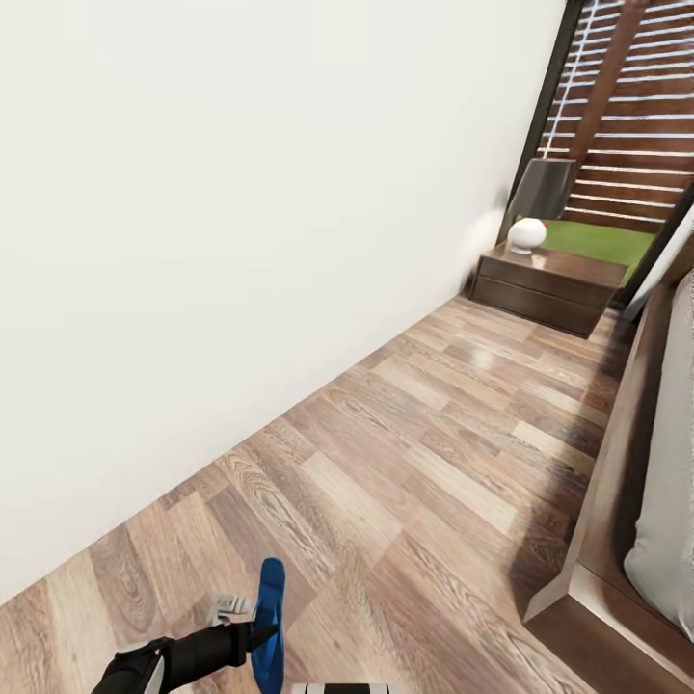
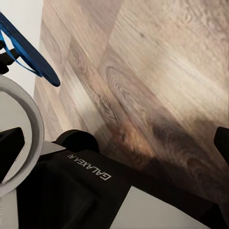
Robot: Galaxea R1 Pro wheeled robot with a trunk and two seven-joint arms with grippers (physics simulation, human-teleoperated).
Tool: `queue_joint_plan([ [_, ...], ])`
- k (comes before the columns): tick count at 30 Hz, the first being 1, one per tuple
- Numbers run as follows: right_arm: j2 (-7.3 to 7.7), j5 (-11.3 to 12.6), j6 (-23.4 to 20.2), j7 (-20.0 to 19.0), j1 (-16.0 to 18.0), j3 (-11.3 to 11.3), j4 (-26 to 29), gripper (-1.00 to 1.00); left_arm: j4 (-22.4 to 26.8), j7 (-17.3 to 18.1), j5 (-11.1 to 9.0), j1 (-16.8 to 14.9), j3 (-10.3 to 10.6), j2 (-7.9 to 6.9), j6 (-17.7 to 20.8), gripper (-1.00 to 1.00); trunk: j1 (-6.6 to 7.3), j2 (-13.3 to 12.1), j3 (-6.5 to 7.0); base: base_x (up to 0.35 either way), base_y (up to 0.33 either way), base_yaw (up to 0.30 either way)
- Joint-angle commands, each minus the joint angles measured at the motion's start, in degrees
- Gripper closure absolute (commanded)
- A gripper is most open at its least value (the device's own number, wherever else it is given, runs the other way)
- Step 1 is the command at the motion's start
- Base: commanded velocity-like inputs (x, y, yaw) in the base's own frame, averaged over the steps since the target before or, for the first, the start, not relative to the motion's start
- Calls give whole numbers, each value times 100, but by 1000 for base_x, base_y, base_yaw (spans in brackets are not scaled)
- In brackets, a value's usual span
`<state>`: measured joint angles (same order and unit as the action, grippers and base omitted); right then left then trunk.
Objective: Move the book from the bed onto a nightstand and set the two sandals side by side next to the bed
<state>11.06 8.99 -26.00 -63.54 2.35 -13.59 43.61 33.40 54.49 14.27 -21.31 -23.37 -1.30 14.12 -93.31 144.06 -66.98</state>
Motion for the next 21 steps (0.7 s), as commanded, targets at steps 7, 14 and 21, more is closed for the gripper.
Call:
queue_joint_plan([
  [7,1,33,-29,-26,2,-3,-9,-100,-48,27,32,-4,-44,99,48,100,19,-8,151,0,0,0],
  [14,-5,33,-28,-26,2,-11,-12,-100,-52,26,32,-4,-45,115,47,100,37,-17,306,0,0,0],
  [21,-30,33,-3,-19,2,-5,-12,-100,-53,15,40,-4,68,116,47,100,55,-26,461,0,0,0],
])
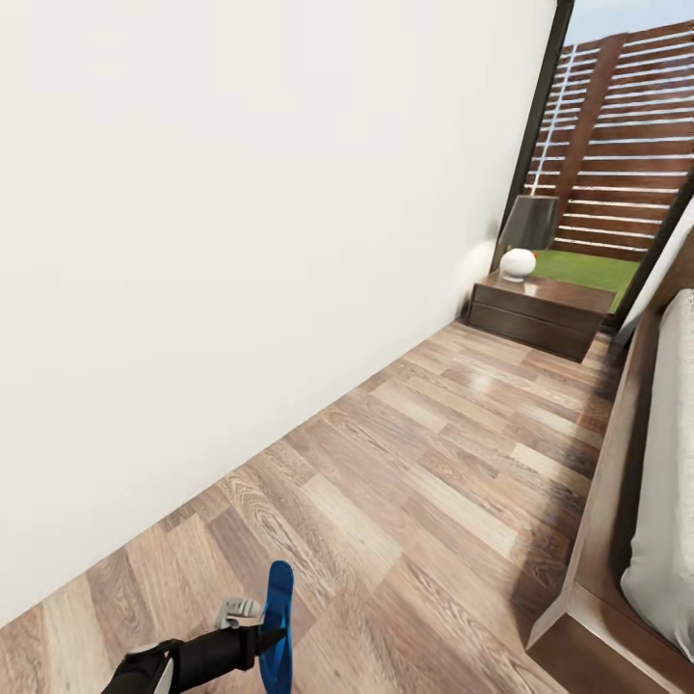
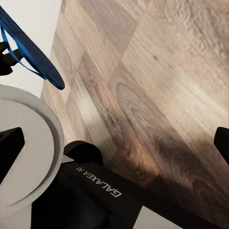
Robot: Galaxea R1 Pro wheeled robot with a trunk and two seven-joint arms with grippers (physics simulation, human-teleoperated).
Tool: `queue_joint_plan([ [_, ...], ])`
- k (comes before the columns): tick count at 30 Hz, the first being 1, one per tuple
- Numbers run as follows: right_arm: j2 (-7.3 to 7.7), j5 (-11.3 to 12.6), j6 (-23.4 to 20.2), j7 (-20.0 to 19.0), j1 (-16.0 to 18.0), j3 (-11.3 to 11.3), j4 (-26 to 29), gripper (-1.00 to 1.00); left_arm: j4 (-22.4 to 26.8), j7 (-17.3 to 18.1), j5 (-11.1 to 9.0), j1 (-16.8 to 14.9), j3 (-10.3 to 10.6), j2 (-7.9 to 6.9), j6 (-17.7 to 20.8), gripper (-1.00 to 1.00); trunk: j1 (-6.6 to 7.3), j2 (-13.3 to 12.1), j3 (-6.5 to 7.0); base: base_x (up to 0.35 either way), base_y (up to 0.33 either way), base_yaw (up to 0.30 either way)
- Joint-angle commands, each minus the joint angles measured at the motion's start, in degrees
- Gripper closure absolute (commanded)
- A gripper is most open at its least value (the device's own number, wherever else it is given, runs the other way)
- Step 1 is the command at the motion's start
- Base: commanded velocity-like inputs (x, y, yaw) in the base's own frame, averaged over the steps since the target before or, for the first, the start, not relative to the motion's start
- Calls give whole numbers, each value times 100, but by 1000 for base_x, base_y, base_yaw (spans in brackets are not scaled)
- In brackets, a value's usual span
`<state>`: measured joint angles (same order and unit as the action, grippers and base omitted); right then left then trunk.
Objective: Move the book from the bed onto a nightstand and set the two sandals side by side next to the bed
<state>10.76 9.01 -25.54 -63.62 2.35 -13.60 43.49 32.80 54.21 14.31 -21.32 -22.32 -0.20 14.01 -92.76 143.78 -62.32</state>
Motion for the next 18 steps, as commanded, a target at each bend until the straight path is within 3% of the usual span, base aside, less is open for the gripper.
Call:
queue_joint_plan([
  [1,-1,30,-37,-10,2,-3,0,-100,7,34,36,-4,8,6,58,100,4,0,18,0,0,0],
  [7,-8,30,-6,-8,2,-2,-3,-100,0,5,36,-4,165,11,57,100,19,-8,151,0,0,0],
  [18,-14,24,-3,-1,2,-2,-7,-100,-4,2,36,-4,184,12,43,100,47,-22,394,0,0,0],
])
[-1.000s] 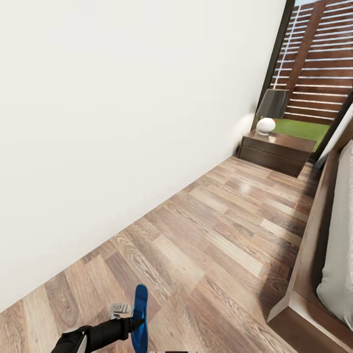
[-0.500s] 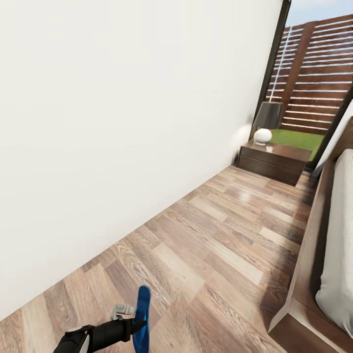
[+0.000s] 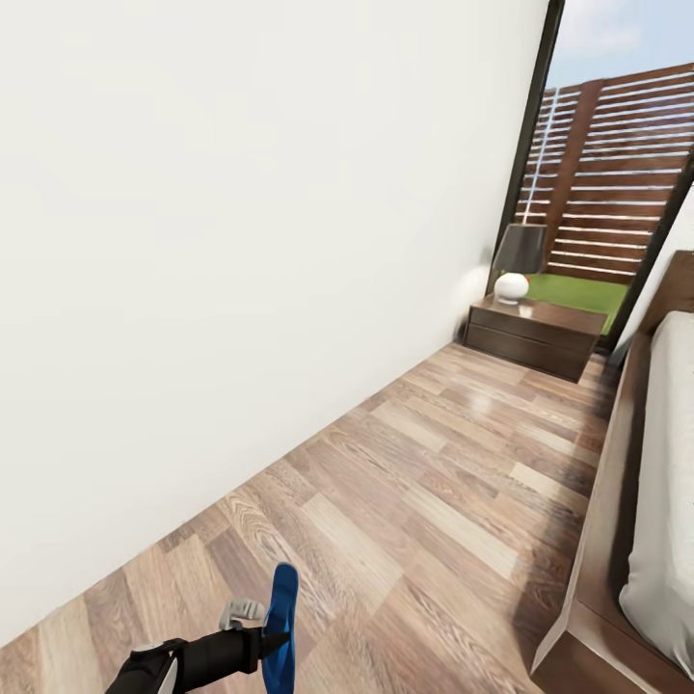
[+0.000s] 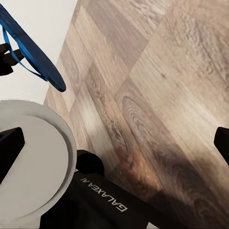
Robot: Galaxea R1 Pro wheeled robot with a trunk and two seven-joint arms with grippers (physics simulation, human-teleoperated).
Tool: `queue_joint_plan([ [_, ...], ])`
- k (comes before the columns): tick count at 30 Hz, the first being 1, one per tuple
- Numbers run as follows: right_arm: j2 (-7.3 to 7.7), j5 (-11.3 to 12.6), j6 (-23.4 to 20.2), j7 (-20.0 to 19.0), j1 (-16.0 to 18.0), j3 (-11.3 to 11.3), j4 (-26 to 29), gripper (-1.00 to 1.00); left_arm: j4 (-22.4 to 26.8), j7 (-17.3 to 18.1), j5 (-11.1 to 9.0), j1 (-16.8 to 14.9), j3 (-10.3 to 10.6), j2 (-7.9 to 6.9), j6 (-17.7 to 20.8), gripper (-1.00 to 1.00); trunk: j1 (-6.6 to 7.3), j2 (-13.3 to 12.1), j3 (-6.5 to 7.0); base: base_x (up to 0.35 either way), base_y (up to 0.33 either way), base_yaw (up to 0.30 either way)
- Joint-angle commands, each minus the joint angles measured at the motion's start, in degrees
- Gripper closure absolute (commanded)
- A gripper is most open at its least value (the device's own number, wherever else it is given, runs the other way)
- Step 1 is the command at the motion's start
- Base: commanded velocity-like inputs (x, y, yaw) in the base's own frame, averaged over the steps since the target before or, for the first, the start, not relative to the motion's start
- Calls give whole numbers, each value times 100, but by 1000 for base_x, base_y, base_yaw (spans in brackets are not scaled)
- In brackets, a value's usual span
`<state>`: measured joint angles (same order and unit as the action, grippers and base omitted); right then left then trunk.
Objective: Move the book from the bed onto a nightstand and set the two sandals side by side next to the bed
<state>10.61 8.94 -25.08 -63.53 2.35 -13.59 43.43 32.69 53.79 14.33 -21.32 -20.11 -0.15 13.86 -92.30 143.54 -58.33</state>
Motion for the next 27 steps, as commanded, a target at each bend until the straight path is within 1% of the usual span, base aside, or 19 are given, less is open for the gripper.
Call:
queue_joint_plan([
  [1,-2,30,-49,-11,2,-3,-1,-100,8,44,33,-4,-37,6,48,100,4,1,17,0,0,0],
  [24,-7,28,-43,-11,2,18,-1,-100,1,44,35,-4,-28,6,29,100,64,-32,527,0,0,0],
  [27,-7,28,-42,-9,2,24,-1,-100,0,44,35,-4,-28,6,29,100,129,-152,581,0,0,0],
])
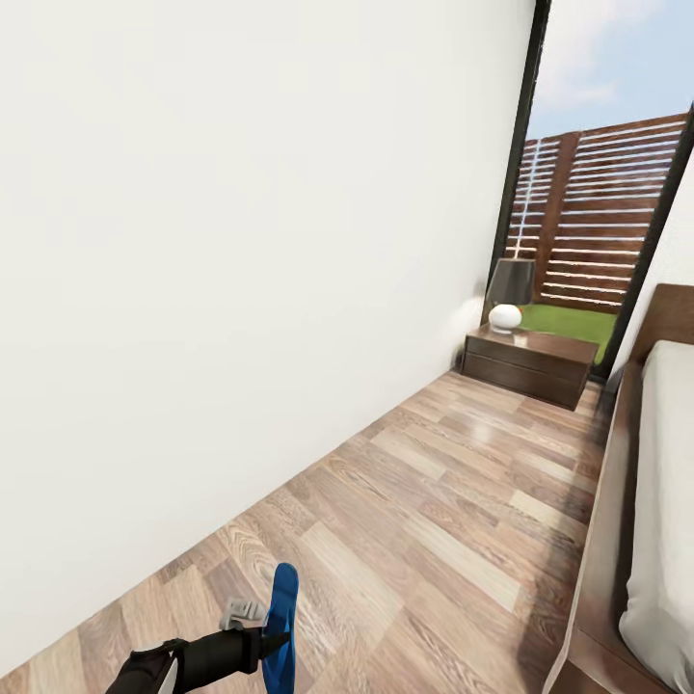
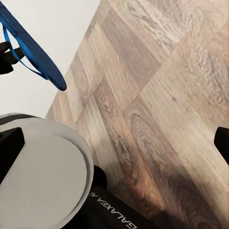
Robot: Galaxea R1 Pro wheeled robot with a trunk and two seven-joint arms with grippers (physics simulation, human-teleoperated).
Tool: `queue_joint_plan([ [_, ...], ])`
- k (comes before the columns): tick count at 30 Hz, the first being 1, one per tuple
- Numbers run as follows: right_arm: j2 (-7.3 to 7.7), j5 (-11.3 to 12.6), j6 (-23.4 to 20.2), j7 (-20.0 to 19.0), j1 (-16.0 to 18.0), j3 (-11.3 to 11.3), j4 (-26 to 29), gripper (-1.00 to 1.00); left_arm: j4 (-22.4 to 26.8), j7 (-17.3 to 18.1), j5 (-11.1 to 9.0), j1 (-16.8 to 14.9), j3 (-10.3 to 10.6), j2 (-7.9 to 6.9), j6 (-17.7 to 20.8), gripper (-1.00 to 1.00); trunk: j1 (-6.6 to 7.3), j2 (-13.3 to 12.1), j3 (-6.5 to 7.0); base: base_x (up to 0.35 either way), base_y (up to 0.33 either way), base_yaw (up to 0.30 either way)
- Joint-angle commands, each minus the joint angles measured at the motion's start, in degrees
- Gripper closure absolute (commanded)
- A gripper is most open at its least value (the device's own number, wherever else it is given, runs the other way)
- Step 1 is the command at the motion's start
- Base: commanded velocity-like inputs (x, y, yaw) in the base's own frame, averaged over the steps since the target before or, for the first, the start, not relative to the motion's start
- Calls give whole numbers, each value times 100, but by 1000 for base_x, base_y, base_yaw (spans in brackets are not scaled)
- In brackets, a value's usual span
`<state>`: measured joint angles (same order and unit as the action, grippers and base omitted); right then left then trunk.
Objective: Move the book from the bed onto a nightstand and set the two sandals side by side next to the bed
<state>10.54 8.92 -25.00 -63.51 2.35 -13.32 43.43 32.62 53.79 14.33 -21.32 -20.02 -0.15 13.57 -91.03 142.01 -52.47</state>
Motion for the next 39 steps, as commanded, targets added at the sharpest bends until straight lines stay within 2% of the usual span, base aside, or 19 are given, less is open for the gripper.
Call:
queue_joint_plan([
  [1,1,31,-50,-9,2,0,-1,-100,7,44,35,-4,-37,6,59,100,24,-39,12,0,0,0],
  [32,9,31,-49,-6,2,14,-229,-100,7,20,35,-4,-7,6,59,100,705,-1282,569,0,0,0],
  [34,9,31,-49,-8,2,14,-231,-100,7,-224,35,-4,-5,6,50,100,749,-1362,605,0,0,0],
  [36,12,31,-49,-6,2,8,-237,-100,-36,-823,35,-4,-3,6,-53,100,793,-1443,641,0,0,0],
  [37,14,31,-49,-6,2,8,-239,-100,-82,-1014,35,-4,-1,6,-103,100,815,-1483,659,0,0,0],
  [38,16,31,-49,-5,2,6,-243,-100,-326,-1607,35,-4,0,4,-332,100,836,-1523,677,0,0,0],
  [39,15,31,-49,-4,2,6,-244,-100,-433,-1790,35,-4,2,1,-438,100,858,-1563,695,0,0,0],
])
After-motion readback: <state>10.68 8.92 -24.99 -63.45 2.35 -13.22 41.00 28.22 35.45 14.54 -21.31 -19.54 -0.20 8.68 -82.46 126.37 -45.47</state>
